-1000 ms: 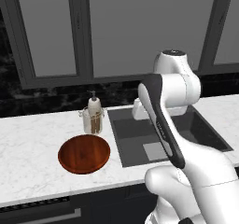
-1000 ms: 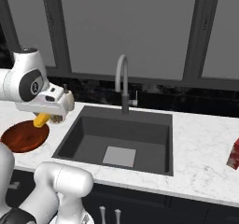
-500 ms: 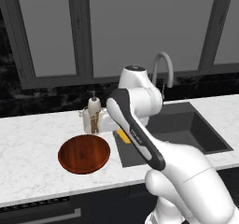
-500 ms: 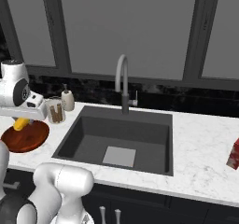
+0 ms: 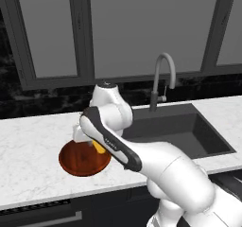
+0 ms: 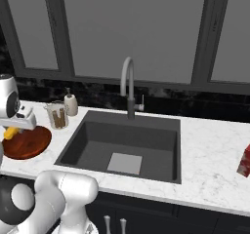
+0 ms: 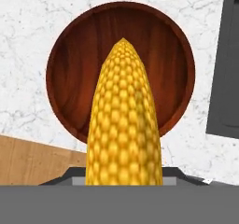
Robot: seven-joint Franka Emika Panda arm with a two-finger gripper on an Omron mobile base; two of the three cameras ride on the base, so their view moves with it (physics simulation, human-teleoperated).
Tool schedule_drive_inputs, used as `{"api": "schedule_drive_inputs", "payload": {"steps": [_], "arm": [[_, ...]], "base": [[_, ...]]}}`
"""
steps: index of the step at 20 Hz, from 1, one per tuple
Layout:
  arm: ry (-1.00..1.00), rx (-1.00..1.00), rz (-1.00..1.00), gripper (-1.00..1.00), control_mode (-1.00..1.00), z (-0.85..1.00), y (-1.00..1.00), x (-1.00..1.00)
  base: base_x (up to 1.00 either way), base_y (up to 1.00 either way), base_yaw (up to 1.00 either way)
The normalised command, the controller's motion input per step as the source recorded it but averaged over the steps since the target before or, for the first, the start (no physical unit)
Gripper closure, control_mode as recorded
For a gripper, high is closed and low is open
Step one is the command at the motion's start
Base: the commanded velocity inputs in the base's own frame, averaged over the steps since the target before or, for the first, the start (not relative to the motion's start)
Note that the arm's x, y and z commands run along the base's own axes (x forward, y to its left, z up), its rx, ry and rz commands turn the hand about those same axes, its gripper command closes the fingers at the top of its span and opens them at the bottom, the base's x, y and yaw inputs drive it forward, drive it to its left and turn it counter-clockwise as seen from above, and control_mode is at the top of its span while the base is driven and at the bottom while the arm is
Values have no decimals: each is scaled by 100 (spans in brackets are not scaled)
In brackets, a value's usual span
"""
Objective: Pick the corn from the sink and place it in the bowl. Then pick the bowl and place it in the microwave. Then close the microwave door and press the start button.
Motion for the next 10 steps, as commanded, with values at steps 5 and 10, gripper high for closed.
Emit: {"api": "schedule_drive_inputs", "payload": {"steps": [5, 10], "arm": [[-3, -5, 0, 100, -100, -41, 28, 38], [0, 0, 0, 100, -100, -41, 0, 37]], "base": [[0, 0, 0], [0, 0, 0]]}}
